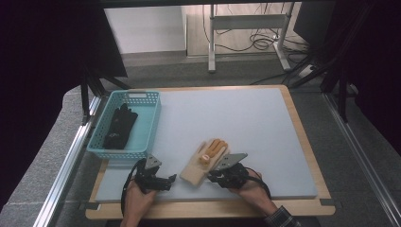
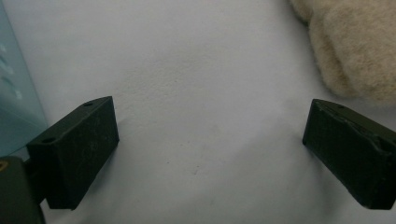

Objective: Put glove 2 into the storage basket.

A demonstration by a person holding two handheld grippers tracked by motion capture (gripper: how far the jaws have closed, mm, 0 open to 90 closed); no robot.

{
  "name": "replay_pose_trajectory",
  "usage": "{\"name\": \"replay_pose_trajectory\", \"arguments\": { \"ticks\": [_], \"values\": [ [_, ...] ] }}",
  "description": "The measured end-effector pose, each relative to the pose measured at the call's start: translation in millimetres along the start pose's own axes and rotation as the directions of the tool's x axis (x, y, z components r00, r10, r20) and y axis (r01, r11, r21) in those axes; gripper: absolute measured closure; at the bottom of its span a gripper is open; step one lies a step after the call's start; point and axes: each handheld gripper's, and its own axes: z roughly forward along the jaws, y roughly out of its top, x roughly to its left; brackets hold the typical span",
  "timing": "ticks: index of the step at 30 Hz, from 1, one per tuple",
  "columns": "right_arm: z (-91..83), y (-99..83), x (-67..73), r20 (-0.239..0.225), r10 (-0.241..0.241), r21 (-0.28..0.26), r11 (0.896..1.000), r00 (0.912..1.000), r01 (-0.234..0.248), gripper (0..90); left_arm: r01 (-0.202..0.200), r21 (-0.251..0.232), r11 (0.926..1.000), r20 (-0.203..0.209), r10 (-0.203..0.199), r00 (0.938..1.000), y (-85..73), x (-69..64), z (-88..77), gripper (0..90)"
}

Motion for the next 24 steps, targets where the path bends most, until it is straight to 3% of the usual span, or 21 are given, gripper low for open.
{"name": "replay_pose_trajectory", "arguments": {
  "ticks": [5,7,9,10,11,15,18,20,22,23,24],
  "values": [
    [-25.8,-9.7,-16.3,0.089,0.047,-0.029,0.999,0.9949,-0.045,62.2,0.005,-0.001,1.0,-0.003,-0.005,1.0,0.1,-0.5,0.3,3.4],
    [-40.5,-17.8,-27.3,0.15,0.076,-0.038,0.997,0.9857,-0.071,54.6,0.005,-0.001,1.0,-0.003,-0.005,1.0,0.1,-0.5,0.4,3.4],
    [-44.0,-20.1,-29.8,0.165,0.085,-0.039,0.996,0.9826,-0.08,53.0,0.005,0.002,1.0,-0.005,-0.005,1.0,0.3,-0.6,0.3,3.3],
    [-53.2,-27.0,-36.0,0.207,0.099,-0.036,0.995,0.9733,-0.094,48.7,0.004,0.002,1.0,-0.005,-0.004,1.0,0.3,-0.7,0.4,3.3],
    [-53.2,-27.0,-36.0,0.207,0.099,-0.036,0.995,0.9733,-0.094,48.7,0.004,0.001,1.0,-0.005,-0.004,1.0,0.3,-0.7,0.4,3.3],
    [-70.5,-42.7,-48.3,0.277,0.148,-0.048,0.989,0.9493,-0.14,38.8,0.003,0.002,1.0,-0.004,-0.003,1.0,0.3,-0.6,0.5,3.1],
    [-82.6,-54.5,-57.6,0.327,0.195,-0.063,0.981,0.9247,-0.185,32.0,0.003,0.003,1.0,-0.004,-0.003,1.0,0.4,-0.6,0.6,2.9],
    [-87.9,-59.9,-61.5,0.345,0.215,-0.072,0.977,0.9135,-0.203,30.0,0.003,0.003,1.0,-0.003,-0.003,1.0,0.5,-0.6,0.6,2.9],
    [-94.2,-67.1,-65.7,0.384,0.231,-0.072,0.973,0.8937,-0.221,27.0,0.003,0.004,1.0,-0.003,-0.003,1.0,0.5,-0.6,0.7,2.8],
    [-94.2,-67.1,-65.7,0.384,0.231,-0.072,0.973,0.8937,-0.221,27.0,0.003,0.004,1.0,-0.003,-0.003,1.0,0.6,-0.6,0.7,2.8],
    [-95.0,-71.4,-68.0,0.405,0.234,-0.06,0.972,0.8839,-0.229,25.1,0.003,0.005,1.0,-0.003,-0.003,1.0,0.7,-0.5,0.7,2.7]
  ]
}}
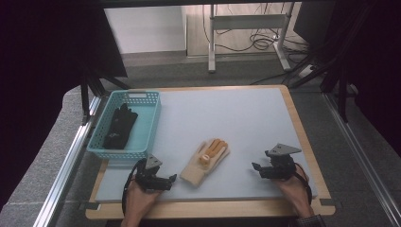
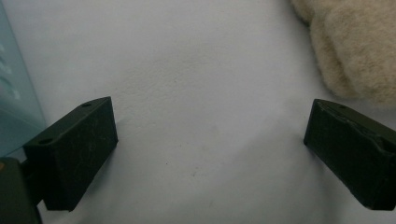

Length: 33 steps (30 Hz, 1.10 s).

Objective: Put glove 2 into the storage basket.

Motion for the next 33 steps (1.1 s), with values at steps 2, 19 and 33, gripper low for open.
{"name": "replay_pose_trajectory", "arguments": {
  "ticks": [2,19,33],
  "values": [
    [2.9,-3.8,-0.8,0.012,-0.002,0.019,1.0,0.9999,0.002,23.4,0.001,0.001,1.0,0.0,-0.001,1.0,0.1,0.0,0.0,2.7],
    [9.2,-9.4,-3.3,0.019,0.041,0.036,0.998,0.999,-0.042,16.4,0.0,0.017,0.9999,0.041,-0.001,0.9991,3.2,1.6,-3.6,3.9],
    [9.1,-9.6,-3.2,0.019,0.041,0.035,0.999,0.999,-0.042,16.4,-0.012,-0.043,0.999,0.178,0.02,0.9839,34.6,-15.0,-26.3,3.0]
  ]
}}
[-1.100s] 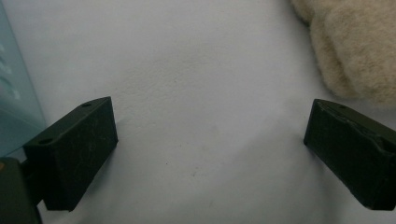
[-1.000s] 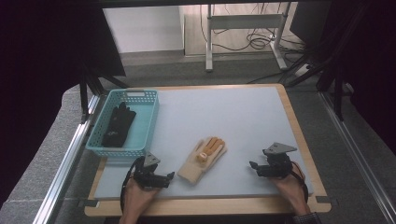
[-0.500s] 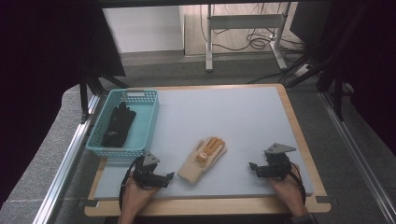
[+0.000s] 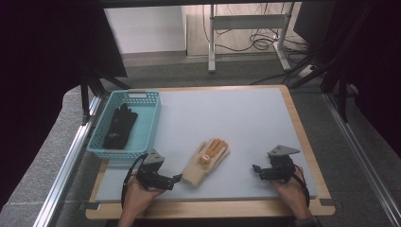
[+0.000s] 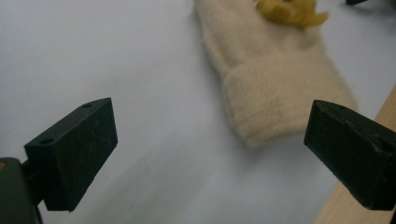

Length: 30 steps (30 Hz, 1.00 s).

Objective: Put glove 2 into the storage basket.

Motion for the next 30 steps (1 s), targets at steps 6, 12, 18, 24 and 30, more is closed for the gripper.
{"name": "replay_pose_trajectory", "arguments": {
  "ticks": [6,12,18,24,30],
  "values": [
    [0.0,0.0,0.0,0.0,0.0,-0.001,1.0,1.0,0.0,16.4,-0.014,0.029,0.9995,0.023,0.013,0.9996,21.2,-12.6,15.2,2.4],
    [0.0,-0.1,-0.1,0.0,0.0,-0.001,1.0,1.0,0.0,16.4,-0.041,0.077,0.9962,0.049,0.037,0.9981,37.6,-25.8,43.1,2.0],
    [0.0,-0.1,-0.1,0.0,0.0,-0.002,1.0,1.0,0.0,16.4,-0.039,0.111,0.993,0.05,0.034,0.9982,46.8,-32.9,70.3,1.9],
    [0.0,-0.2,-0.1,0.0,0.001,-0.002,1.0,1.0,-0.001,16.4,-0.049,0.191,0.9803,-0.006,0.051,0.9987,46.2,-42.4,93.8,2.0],
    [0.0,-0.2,-0.2,-0.001,-0.001,-0.002,1.0,1.0,0.001,16.4,-0.072,0.216,0.9737,-0.074,0.089,0.9932,49.0,-51.4,99.0,13.0]
  ]
}}
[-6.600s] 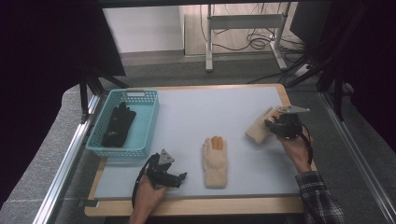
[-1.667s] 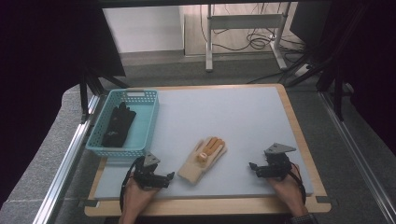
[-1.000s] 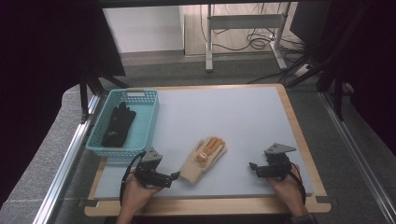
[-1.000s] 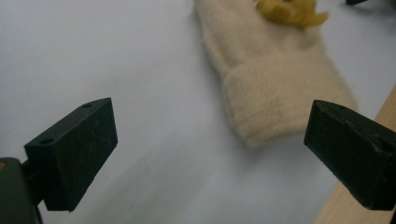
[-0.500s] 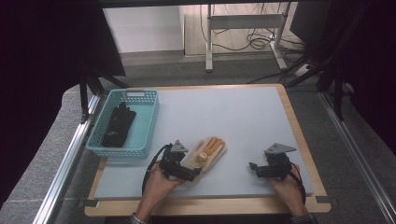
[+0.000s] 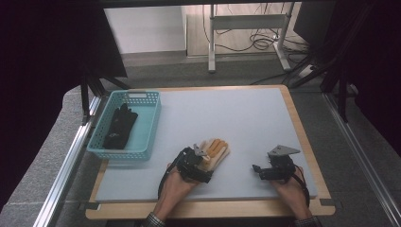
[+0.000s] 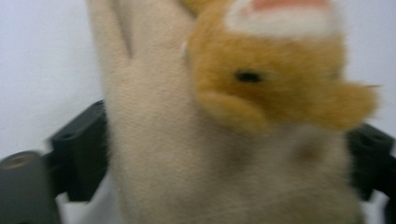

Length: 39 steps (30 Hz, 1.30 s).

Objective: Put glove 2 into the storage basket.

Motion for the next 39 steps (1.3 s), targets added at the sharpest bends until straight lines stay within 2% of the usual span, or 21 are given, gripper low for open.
{"name": "replay_pose_trajectory", "arguments": {
  "ticks": [5,11,18,28,39],
  "values": [
    [0.0,0.0,0.0,0.0,0.0,0.0,1.0,1.0,0.0,16.4,-0.01,-0.009,0.9999,0.002,0.01,0.9999,0.8,-4.4,-2.8,31.1],
    [0.0,0.0,0.0,0.0,0.0,0.0,1.0,1.0,0.0,16.4,-0.041,-0.01,0.9991,0.013,0.041,0.9991,3.3,-7.7,-5.2,53.0],
    [0.0,0.0,0.1,0.0,0.001,0.001,1.0,1.0,-0.001,16.4,-0.027,-0.046,0.9986,0.04,0.029,0.9988,2.8,-0.2,-10.7,66.9],
    [-0.1,0.0,0.1,0.0,0.001,0.001,1.0,1.0,-0.001,16.4,-0.005,-0.07,0.9976,0.04,0.007,0.9992,8.0,10.1,-22.3,70.5],
    [-0.1,-0.1,0.1,0.0,0.001,0.001,1.0,1.0,-0.001,16.4,0.03,-0.112,0.9932,-0.007,-0.031,0.9995,18.4,31.9,-50.0,70.4]
  ]
}}
